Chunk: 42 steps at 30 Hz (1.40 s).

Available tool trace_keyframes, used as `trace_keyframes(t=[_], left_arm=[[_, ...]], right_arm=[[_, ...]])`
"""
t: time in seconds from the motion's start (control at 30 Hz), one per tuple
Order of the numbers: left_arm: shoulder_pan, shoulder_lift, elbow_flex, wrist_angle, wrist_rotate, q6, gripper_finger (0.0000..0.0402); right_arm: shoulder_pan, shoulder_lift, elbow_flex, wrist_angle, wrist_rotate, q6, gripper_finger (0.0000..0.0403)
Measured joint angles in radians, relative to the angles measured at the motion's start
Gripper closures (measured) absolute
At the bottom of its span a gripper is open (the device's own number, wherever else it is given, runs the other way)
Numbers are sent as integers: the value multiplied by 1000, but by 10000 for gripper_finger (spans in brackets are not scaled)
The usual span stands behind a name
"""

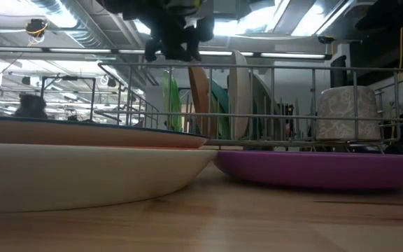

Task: Sort dishes
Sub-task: Adjust the brown plate on the dish rack

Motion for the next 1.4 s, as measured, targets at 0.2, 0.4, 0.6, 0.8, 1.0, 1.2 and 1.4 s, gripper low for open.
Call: trace_keyframes(t=[0.2,0.4,0.6,0.8,1.0,1.2,1.4], left_arm=[[0,0,0,-88,0,-27,314],[-22,0,0,-114,7,-41,314],[-63,0,0,-116,8,-42,314],[-100,0,0,-117,8,-36,314],[-123,-3,0,-118,8,-36,314],[-154,-13,0,-125,10,-36,314],[-186,-18,0,-125,9,-29,314]], right_arm=[[0,0,0,0,0,0,224],[0,0,0,0,0,0,224],[0,0,0,0,0,0,224],[0,0,0,-1,0,0,223],[0,0,0,-1,0,5,224],[0,0,0,-1,0,6,224],[0,0,0,-2,-1,8,224]])
